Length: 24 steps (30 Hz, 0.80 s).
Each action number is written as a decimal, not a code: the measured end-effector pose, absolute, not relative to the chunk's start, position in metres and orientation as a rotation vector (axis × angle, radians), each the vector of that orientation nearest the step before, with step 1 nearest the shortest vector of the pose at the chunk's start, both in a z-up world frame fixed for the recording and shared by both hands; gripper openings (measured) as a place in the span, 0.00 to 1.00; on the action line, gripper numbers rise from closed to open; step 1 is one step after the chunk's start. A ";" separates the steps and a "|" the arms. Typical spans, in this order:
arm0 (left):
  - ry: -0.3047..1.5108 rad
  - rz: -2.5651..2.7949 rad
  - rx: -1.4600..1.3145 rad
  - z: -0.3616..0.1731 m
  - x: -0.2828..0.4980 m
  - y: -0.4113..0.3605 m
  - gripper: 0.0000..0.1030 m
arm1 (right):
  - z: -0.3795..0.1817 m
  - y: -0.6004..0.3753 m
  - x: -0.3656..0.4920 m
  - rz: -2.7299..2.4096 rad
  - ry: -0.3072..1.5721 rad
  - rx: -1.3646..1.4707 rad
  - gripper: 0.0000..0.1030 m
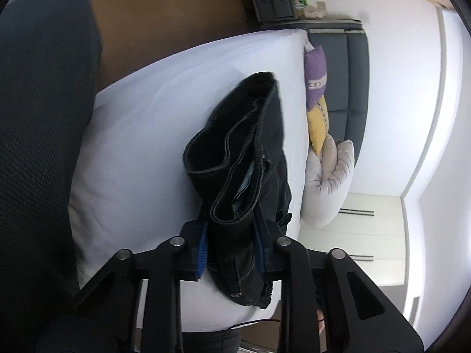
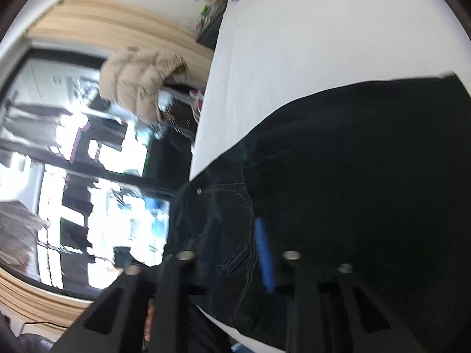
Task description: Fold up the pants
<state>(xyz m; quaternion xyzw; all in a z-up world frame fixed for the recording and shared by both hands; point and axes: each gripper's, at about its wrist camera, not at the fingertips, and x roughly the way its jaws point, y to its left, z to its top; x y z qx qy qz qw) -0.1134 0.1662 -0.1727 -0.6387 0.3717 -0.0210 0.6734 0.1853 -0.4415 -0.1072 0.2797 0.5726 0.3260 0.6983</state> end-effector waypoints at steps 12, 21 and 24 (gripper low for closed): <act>0.783 -0.134 -1.055 -0.089 -0.081 0.140 0.12 | -0.157 -0.378 0.194 0.649 1.479 0.288 0.00; 0.773 -0.309 -0.647 -0.014 -0.020 0.044 0.12 | -0.130 -0.419 0.193 0.701 1.368 0.498 0.46; 0.800 -0.383 -0.480 -0.008 -0.002 -0.011 0.12 | -0.094 -0.461 0.200 0.769 1.228 0.689 0.81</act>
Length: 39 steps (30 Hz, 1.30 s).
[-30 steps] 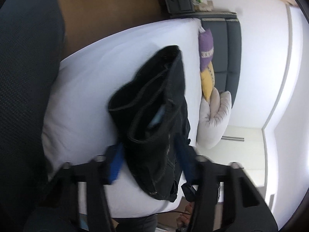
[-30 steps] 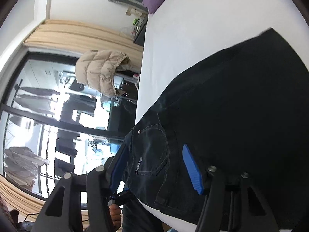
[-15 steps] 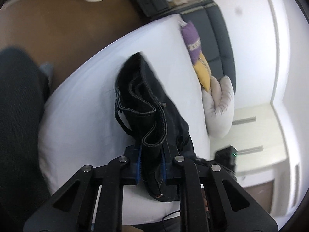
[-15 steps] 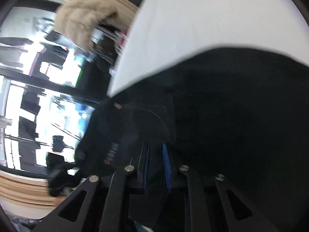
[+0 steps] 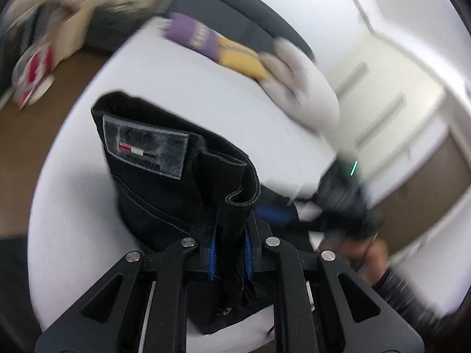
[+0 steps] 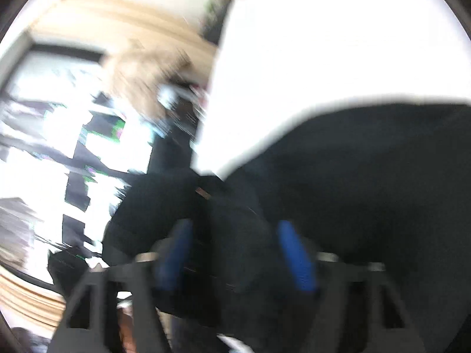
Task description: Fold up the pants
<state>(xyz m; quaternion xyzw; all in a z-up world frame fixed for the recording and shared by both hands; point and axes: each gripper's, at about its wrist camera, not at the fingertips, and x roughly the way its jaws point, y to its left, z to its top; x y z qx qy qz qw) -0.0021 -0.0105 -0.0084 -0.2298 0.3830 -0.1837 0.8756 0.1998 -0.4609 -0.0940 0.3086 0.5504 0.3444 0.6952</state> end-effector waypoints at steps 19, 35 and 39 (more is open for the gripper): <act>0.881 -0.604 0.016 -0.051 0.004 -0.187 0.12 | -0.083 -0.490 0.204 0.805 1.339 0.503 0.21; 0.925 -0.787 0.121 -0.070 0.039 -0.330 0.12 | -0.091 -0.598 0.204 0.625 1.297 0.548 0.15; 0.942 -0.799 0.142 -0.080 0.045 -0.336 0.12 | -0.102 -0.613 0.205 0.612 1.294 0.582 0.15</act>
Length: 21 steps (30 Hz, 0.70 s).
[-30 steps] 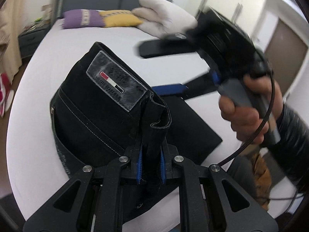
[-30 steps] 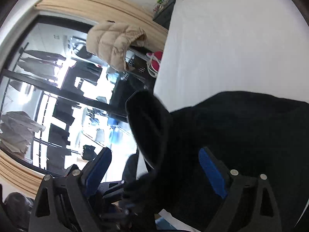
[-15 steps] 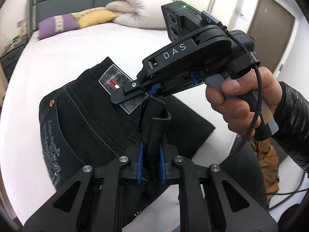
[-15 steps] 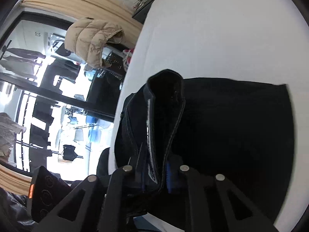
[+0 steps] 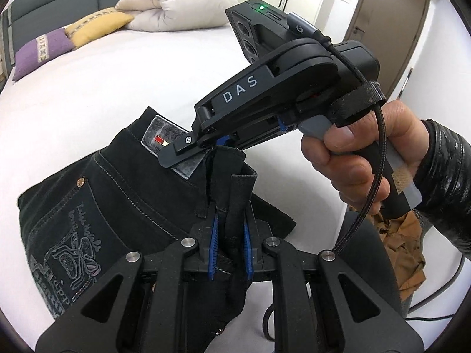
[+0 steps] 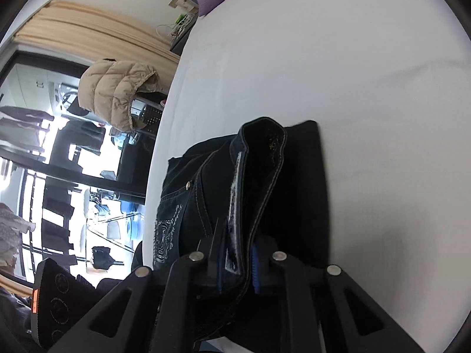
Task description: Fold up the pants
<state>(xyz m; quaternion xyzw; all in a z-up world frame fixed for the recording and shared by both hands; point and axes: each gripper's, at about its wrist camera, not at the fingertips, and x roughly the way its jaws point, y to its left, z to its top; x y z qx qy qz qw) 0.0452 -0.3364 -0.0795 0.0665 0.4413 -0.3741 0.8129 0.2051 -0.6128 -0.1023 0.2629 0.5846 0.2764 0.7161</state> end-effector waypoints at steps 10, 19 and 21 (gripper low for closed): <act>1.007 -0.835 0.190 -0.118 0.049 -0.368 0.14 | -0.142 -0.634 0.185 0.576 1.264 0.649 0.16; 1.055 -0.933 -0.062 -0.075 0.054 -0.317 0.45 | -0.131 -0.655 0.160 0.513 1.203 0.720 0.29; 1.001 -0.912 -0.111 -0.063 0.056 -0.294 0.64 | -0.120 -0.663 0.152 0.436 1.198 0.682 0.36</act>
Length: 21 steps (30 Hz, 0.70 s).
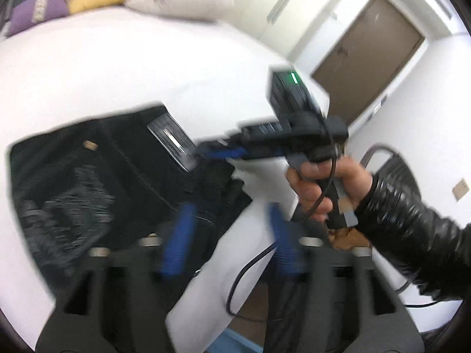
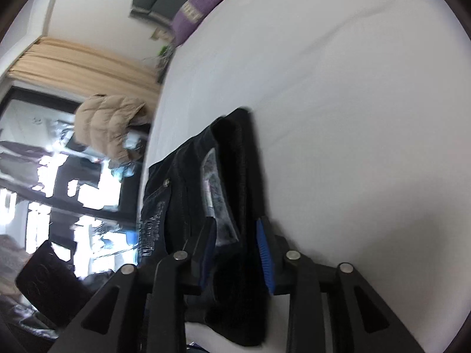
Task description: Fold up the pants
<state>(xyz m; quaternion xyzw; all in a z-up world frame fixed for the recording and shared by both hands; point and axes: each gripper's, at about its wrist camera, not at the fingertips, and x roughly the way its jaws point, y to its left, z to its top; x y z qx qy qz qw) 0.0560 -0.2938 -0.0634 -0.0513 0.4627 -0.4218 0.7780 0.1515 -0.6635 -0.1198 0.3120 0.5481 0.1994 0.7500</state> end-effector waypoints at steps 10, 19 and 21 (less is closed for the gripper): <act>1.049 -0.698 -0.300 -0.118 0.134 -0.226 0.30 | -0.085 -0.595 0.144 0.490 1.215 0.439 0.11; 1.108 -0.661 -0.379 -0.185 0.194 -0.205 0.12 | -0.127 -0.608 0.132 0.462 1.200 0.530 0.00; 1.080 -0.671 -0.385 -0.187 0.181 -0.197 0.12 | -0.134 -0.611 0.132 0.469 1.187 0.567 0.00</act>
